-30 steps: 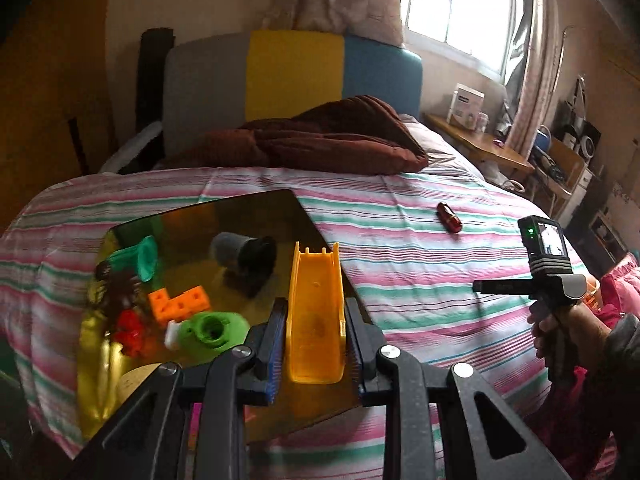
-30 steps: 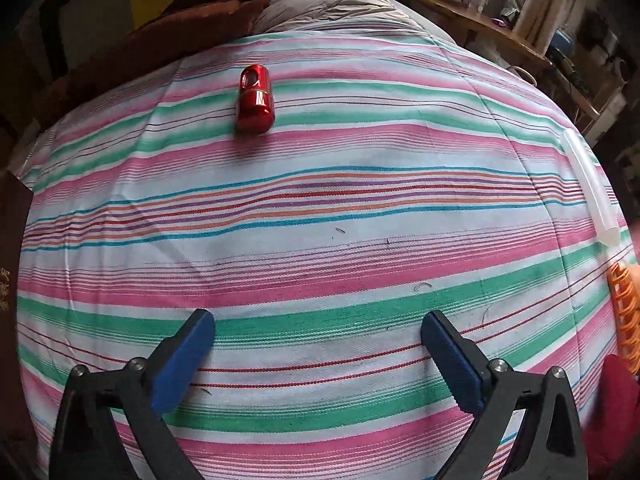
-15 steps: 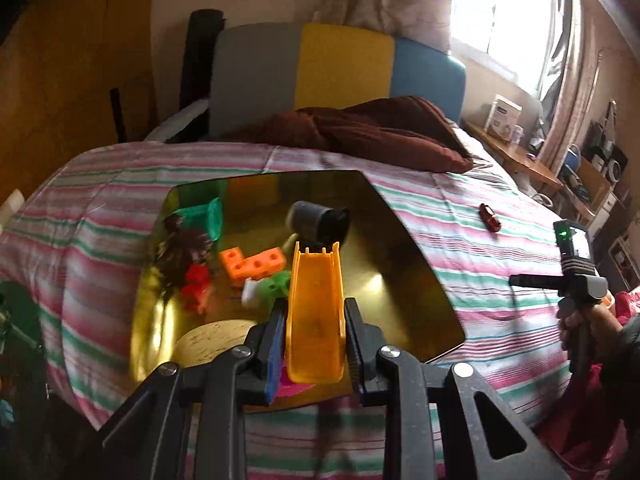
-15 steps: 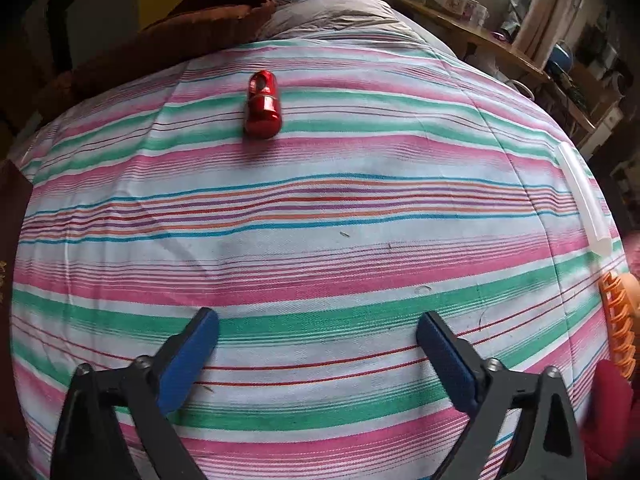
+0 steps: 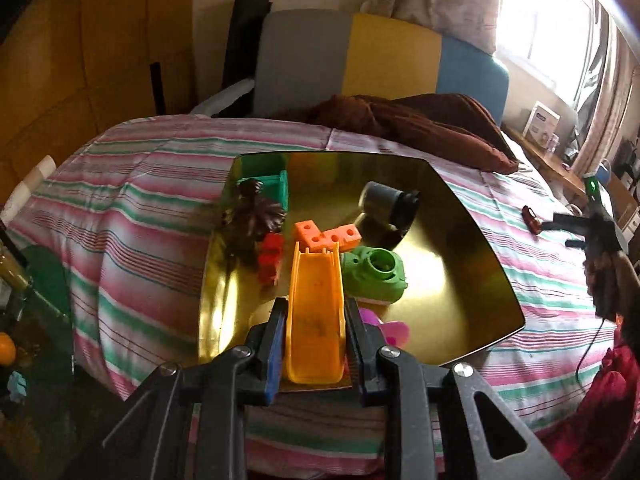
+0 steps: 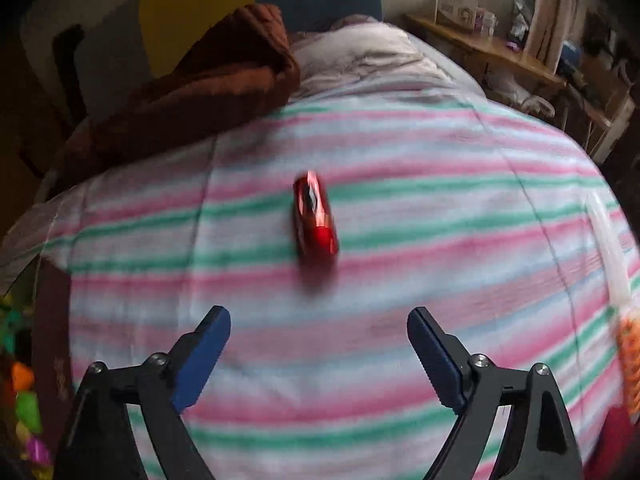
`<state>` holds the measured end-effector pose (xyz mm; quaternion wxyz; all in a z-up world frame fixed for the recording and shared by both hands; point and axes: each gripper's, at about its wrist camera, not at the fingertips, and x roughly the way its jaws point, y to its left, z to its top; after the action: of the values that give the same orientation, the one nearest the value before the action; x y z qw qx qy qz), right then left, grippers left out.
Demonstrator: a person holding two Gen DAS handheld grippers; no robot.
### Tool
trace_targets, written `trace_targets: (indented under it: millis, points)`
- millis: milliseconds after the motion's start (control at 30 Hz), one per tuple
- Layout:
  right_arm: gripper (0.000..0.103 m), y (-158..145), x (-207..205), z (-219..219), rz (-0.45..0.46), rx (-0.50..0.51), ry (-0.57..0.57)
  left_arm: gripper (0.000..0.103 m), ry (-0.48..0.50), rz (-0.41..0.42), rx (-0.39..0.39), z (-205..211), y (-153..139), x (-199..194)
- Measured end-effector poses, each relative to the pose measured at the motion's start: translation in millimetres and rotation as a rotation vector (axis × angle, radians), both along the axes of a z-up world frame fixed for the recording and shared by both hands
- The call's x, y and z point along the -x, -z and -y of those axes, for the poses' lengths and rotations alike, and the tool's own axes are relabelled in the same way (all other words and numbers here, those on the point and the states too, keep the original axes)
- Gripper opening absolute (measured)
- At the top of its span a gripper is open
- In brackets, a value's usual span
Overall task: Organize rigid objects
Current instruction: 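Carry the orange slide to the tray while right grasps the red lipstick toy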
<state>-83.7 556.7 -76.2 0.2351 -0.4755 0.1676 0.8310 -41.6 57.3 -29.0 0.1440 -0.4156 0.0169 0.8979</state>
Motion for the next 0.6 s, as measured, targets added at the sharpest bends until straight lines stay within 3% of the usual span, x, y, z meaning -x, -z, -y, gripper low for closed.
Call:
trace_targets:
  millis: [267, 300, 333, 367, 400, 600]
  points:
    - [0.088, 25, 58, -20, 0.103, -0.111, -0.008, 0.026, -0.027, -0.012, 0.043, 0, -5, 8]
    - [0.073, 31, 61, -22, 0.127, -0.101, -0.012, 0.026, -0.029, -0.01, 0.046, 0, -5, 9]
    - [0.068, 37, 61, -23, 0.134, -0.066, -0.025, 0.026, -0.03, -0.01, 0.048, -1, -5, 10]
    - [0.042, 34, 60, -21, 0.099, -0.05, -0.032, 0.026, -0.029, -0.01, 0.05, -2, -5, 10]
    - [0.026, 32, 59, -18, 0.09, -0.042, -0.054, 0.026, -0.028, -0.011, 0.052, -3, -5, 10]
    - [0.026, 30, 37, 39, 0.177, -0.101, -0.239, 0.026, -0.003, -0.019, 0.037, -9, -7, 7]
